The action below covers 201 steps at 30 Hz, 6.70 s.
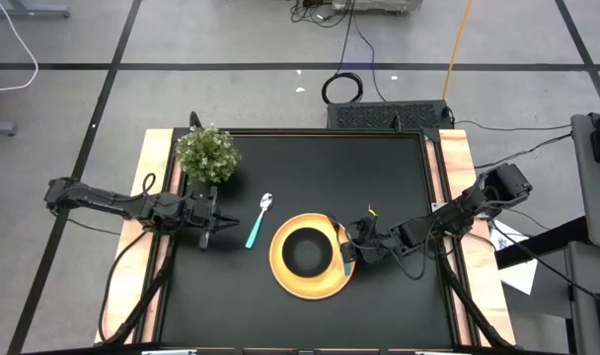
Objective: Set table place
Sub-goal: Put the blue fork on the yellow plate to the right of the black bowl
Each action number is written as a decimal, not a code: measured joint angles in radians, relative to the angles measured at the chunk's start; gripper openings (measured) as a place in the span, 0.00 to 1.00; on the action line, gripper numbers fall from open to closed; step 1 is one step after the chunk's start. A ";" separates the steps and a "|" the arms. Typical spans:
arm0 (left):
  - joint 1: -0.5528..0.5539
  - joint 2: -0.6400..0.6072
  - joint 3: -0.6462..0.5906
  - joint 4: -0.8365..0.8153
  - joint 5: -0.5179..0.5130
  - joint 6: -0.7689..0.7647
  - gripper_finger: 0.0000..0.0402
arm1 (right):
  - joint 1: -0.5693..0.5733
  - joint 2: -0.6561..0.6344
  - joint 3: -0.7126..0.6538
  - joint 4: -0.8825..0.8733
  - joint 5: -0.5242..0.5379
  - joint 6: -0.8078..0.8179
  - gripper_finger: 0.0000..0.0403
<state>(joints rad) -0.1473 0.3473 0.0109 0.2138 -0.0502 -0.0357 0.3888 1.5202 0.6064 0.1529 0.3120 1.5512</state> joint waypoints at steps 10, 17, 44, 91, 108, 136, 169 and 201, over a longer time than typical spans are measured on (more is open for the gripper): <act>0.000 0.000 0.000 0.000 0.000 0.000 0.08 | -0.012 0.000 0.000 -0.007 -0.004 -0.009 0.00; 0.000 0.000 0.000 0.000 0.000 0.000 0.08 | -0.015 0.000 0.000 -0.013 -0.005 -0.009 0.00; 0.000 0.000 0.000 0.000 0.000 0.001 0.08 | -0.028 0.017 0.002 -0.046 -0.027 -0.029 0.00; 0.000 0.000 0.000 0.000 0.000 0.001 0.08 | -0.041 0.018 0.000 -0.061 -0.082 -0.124 0.00; 0.000 0.000 0.000 0.000 0.000 0.001 0.08 | -0.047 0.018 0.000 -0.071 -0.104 -0.134 0.00; 0.000 0.000 0.000 0.000 0.000 0.000 0.08 | -0.057 0.018 0.000 -0.075 -0.132 -0.153 0.00; 0.000 0.000 0.000 -0.001 0.000 0.000 0.08 | -0.102 0.018 0.000 -0.116 -0.212 -0.164 0.00; 0.000 0.000 0.000 -0.001 0.000 0.000 0.08 | -0.102 0.019 0.000 -0.119 -0.183 -0.150 0.13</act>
<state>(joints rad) -0.1471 0.3477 0.0109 0.2131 -0.0502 -0.0353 0.2871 1.5387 0.6060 0.0334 0.1291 1.4007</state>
